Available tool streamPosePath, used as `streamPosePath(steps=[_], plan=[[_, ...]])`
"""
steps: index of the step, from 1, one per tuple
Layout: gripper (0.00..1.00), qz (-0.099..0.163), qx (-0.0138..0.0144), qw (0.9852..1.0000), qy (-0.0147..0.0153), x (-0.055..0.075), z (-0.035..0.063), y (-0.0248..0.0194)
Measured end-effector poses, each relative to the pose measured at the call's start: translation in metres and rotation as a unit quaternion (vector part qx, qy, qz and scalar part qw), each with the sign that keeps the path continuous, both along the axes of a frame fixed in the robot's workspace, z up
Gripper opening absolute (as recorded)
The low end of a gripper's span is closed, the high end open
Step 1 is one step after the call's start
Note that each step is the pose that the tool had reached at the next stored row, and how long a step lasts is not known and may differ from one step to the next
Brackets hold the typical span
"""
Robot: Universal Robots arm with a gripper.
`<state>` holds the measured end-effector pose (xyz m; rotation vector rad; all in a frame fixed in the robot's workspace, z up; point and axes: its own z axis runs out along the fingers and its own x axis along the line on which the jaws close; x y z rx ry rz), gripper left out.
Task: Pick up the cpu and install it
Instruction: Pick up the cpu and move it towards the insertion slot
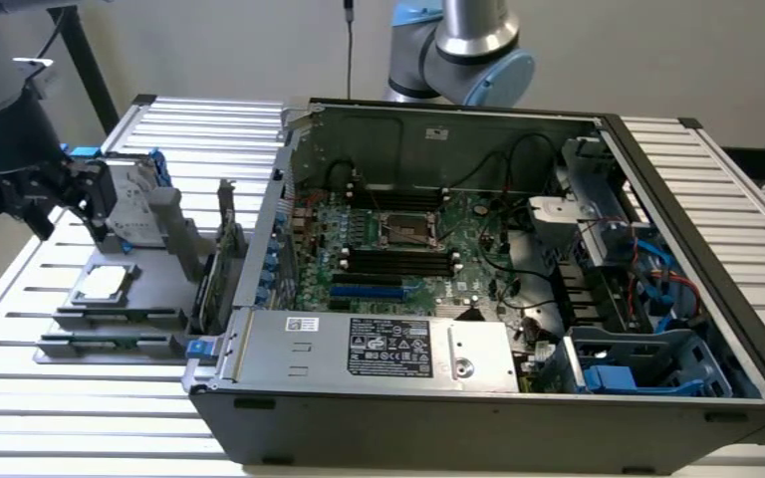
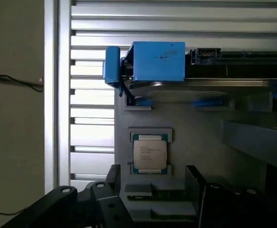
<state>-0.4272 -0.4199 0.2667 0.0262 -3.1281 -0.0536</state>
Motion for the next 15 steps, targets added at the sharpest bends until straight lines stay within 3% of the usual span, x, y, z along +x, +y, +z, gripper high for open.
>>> streamPosePath(steps=[15], plan=[[0.65, 0.009, 0.0000, 1.0000, 0.0000, 0.002, -0.0272, 0.0000]])
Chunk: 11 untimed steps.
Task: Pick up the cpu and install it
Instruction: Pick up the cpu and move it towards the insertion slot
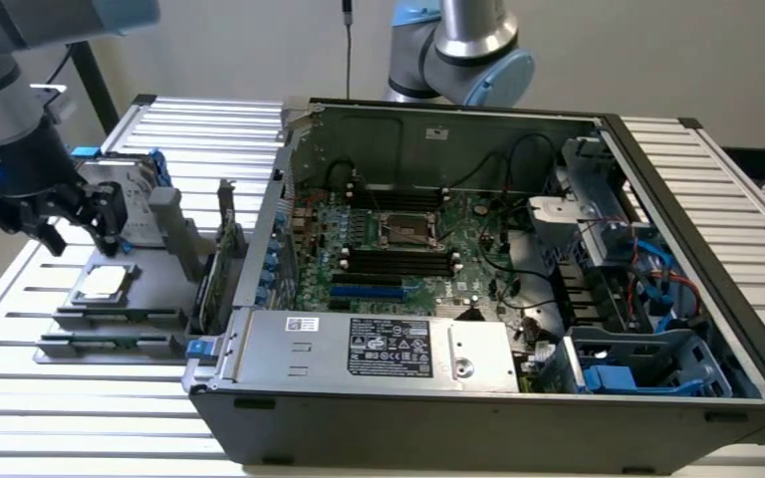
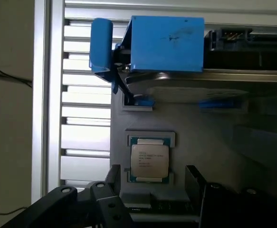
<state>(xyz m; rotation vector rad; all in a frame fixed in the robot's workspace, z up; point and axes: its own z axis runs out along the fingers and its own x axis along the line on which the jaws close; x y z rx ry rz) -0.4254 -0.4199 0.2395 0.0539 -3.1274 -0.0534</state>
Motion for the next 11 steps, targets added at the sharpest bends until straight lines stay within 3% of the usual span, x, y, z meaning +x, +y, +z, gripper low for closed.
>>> streamPosePath(steps=[11], plan=[[0.65, 0.001, 0.0000, 1.0000, 0.0000, 0.001, -0.0201, 0.0000]])
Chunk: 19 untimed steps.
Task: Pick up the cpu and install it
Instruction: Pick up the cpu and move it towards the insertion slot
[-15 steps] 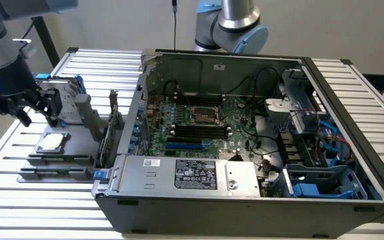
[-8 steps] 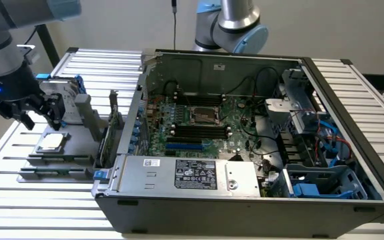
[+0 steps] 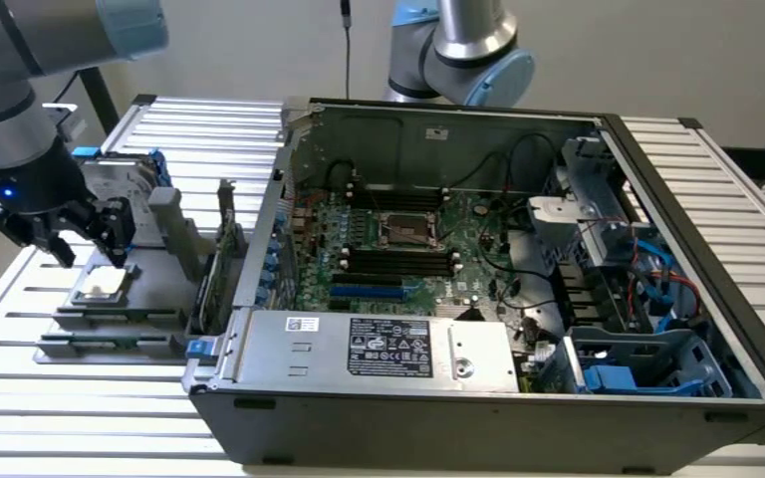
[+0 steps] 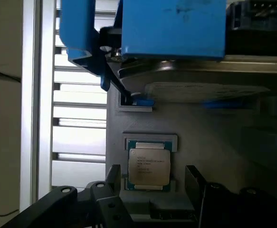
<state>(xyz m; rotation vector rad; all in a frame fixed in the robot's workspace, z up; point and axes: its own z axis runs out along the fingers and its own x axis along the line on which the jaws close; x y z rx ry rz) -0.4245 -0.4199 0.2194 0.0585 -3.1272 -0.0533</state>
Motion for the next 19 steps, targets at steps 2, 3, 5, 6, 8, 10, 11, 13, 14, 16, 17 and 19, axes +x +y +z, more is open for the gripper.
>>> streamPosePath(steps=[2, 3, 5, 6, 8, 10, 11, 13, 14, 16, 17, 19], plan=[[0.65, 0.000, 0.0000, 1.0000, 0.0000, 0.000, -0.0037, -0.0001], [0.65, 0.000, 0.0000, 1.0000, 0.0000, 0.000, -0.0054, -0.0002], [0.65, 0.000, 0.0000, 1.0000, 0.0001, 0.000, -0.0090, -0.0003], [0.65, 0.000, 0.0000, 1.0000, 0.0002, 0.000, -0.0108, -0.0004], [0.65, 0.000, 0.0000, 1.0000, 0.0005, 0.000, -0.0145, -0.0005], [0.65, 0.000, 0.0000, 1.0000, 0.0015, 0.000, -0.0179, -0.0007], [0.65, 0.000, 0.0000, 1.0000, 0.0026, 0.000, -0.0190, -0.0007], [0.65, 0.000, -0.0001, 1.0000, 0.0047, 0.000, -0.0191, -0.0009], [0.65, 0.000, 0.0000, 1.0000, 0.0053, 0.000, -0.0197, -0.0009], [0.65, 0.000, 0.0000, 1.0000, 0.0063, 0.000, -0.0207, -0.0010], [0.65, 0.000, 0.0000, 1.0000, 0.0065, 0.000, -0.0213, -0.0011], [0.65, 0.000, 0.0000, 1.0000, 0.0073, 0.000, -0.0224, -0.0014]])
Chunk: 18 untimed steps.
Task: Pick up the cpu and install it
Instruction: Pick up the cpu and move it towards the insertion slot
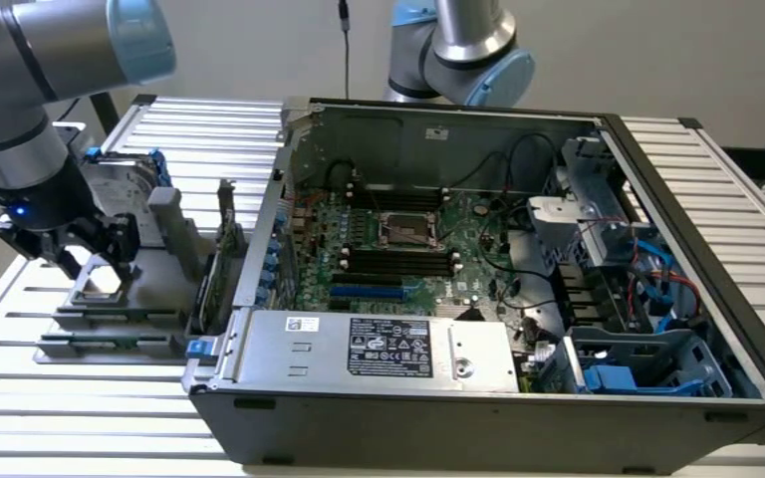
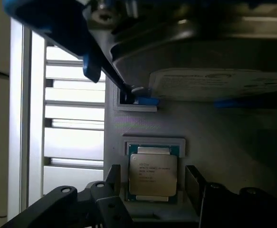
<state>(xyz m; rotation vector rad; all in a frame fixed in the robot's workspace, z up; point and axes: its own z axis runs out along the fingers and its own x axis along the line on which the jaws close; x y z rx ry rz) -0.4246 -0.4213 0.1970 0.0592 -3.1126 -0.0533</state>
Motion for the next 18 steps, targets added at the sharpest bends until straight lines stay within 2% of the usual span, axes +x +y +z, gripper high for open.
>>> streamPosePath(steps=[12, 18], plan=[[0.65, 0.000, -0.0009, 1.0000, 0.0030, 0.0018, -0.0054, -0.0017], [0.65, 0.000, -0.0026, 1.0000, 0.0035, 0.0024, -0.0088, -0.0022]])
